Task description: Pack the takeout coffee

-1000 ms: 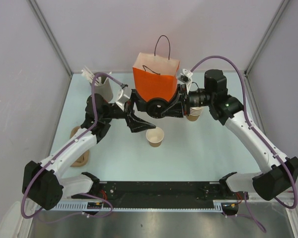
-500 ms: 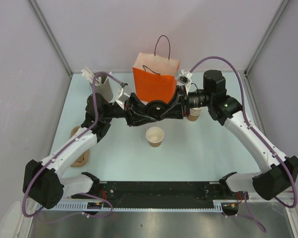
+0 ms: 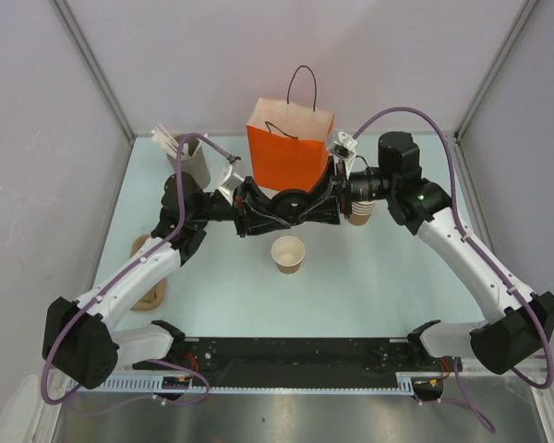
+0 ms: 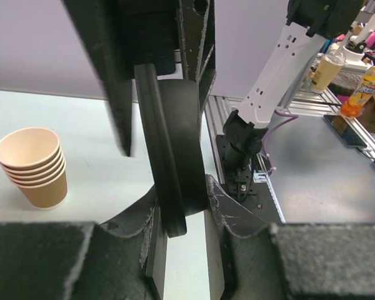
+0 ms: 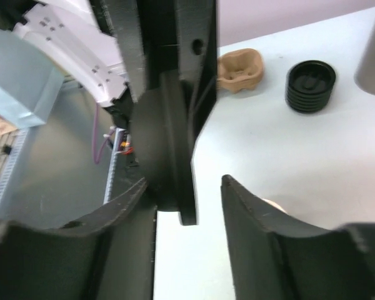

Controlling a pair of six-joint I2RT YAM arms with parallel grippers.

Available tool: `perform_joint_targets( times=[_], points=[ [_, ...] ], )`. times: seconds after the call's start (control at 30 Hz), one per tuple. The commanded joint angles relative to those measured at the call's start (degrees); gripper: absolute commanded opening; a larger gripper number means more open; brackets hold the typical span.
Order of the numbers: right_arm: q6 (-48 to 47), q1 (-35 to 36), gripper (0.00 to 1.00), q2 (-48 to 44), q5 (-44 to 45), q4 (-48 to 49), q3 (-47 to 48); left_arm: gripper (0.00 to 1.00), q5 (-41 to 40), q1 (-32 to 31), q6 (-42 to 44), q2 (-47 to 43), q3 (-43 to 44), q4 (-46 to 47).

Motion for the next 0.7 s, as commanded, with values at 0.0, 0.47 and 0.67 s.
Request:
perform_joint_targets(
  times=[0.0, 0.47, 0.67],
  points=[
    [-3.44, -0.87, 0.58, -2.86, 6.25, -1.47, 0.17, 0.17, 1.11, -0.33, 2.77, -0.68, 1.53, -1.35],
    [-24.97, 8.68, 0.76, -11.66, 44.99, -11.06, 1.57, 0.15, -14.34, -0.33, 9.71, -0.33, 4.52, -15.07],
    [-31.65, 15.73, 0.71, -11.05, 57.23, -10.63, 2.01, 0.17, -16.30, -0.42, 9.80, 0.89, 4.17, -16.47]
  ],
)
